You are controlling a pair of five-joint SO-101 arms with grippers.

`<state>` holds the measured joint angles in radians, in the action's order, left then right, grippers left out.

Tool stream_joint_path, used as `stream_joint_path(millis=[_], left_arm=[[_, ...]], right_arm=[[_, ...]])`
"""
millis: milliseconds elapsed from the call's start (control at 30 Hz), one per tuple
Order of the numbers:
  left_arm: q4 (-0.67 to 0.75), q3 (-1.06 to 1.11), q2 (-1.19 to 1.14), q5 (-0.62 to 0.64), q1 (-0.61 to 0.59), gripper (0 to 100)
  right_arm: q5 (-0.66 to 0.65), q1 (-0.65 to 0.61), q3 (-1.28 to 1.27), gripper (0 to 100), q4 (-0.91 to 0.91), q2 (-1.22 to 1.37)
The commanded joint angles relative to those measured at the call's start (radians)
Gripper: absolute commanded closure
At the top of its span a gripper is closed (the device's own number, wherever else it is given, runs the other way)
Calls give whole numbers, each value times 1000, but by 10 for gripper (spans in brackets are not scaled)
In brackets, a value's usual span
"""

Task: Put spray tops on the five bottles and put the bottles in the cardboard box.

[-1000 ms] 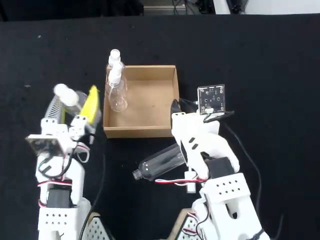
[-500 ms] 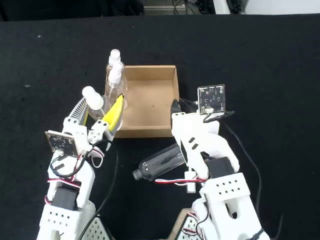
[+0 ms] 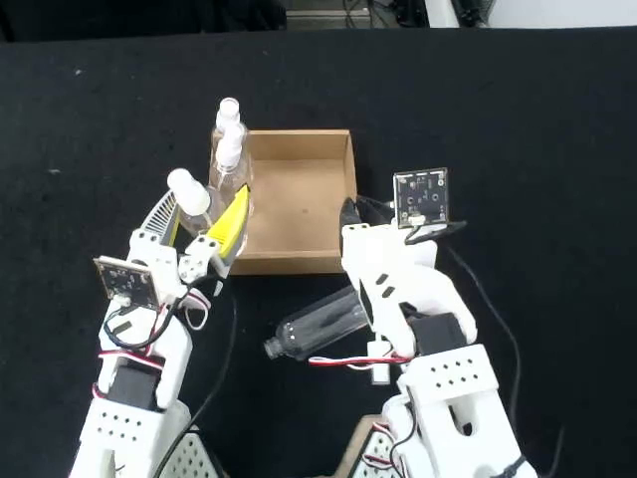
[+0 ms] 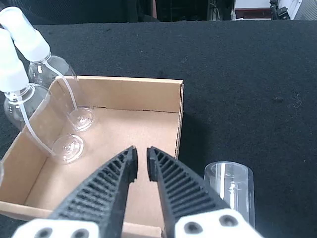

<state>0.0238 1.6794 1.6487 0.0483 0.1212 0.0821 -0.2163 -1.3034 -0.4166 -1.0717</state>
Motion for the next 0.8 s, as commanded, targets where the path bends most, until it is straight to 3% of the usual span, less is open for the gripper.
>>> stream_joint_path(millis=[0,267,533,767], left_arm=[[140,-36,-172,0,8,971],[322,-150,-543,0,10,971],[477,-162,-710,0,16,970],[430,-245,-760,0,15,970]], right_arm=[[-9,11,16,973,28,-19],[-9,11,16,973,28,-19],[-9,11,18,973,28,-19],[-9,11,18,973,28,-19]])
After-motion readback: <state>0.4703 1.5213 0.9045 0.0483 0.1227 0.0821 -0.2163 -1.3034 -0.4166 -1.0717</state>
